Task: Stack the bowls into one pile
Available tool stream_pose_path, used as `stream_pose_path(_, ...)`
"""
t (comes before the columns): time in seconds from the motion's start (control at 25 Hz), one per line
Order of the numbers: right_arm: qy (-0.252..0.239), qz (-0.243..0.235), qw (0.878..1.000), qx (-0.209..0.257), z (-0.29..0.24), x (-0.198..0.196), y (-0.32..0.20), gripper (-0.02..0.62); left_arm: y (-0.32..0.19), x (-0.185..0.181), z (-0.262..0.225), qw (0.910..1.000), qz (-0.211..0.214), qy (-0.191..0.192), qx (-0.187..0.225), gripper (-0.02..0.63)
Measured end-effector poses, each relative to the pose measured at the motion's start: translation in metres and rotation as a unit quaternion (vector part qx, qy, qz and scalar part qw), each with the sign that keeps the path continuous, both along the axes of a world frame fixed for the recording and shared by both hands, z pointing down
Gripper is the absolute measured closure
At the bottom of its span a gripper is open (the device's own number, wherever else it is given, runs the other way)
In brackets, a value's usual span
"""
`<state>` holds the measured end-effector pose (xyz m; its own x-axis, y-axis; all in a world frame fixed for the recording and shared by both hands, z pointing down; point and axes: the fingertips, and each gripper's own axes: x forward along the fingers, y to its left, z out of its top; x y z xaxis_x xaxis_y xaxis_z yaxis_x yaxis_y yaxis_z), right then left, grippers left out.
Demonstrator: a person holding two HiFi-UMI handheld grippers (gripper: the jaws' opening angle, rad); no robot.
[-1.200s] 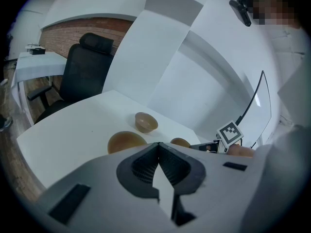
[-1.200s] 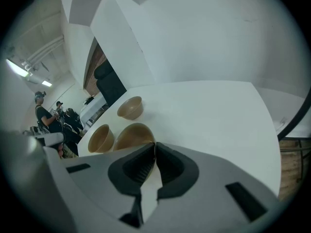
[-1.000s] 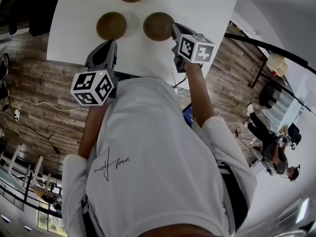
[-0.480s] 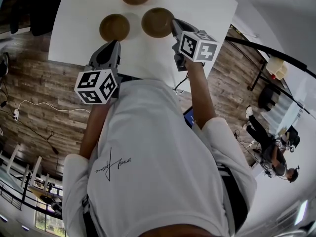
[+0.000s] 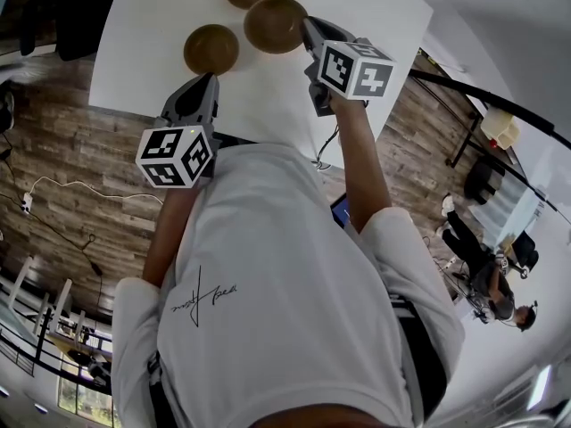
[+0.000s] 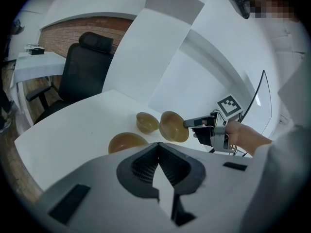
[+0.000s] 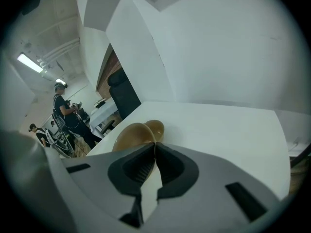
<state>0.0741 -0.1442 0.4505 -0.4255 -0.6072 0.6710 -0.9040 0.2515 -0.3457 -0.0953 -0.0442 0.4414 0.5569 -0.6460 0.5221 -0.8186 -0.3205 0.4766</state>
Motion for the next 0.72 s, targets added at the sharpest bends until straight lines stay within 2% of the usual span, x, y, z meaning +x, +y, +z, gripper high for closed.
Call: stream_pose_path(0.72,0.002,-0.012,1.000,0.010,-0.001,-0.023,-0.045,0.575,-0.002,-0.017,0.007,0.9998,-0.018,0.001,-0.010,0.598)
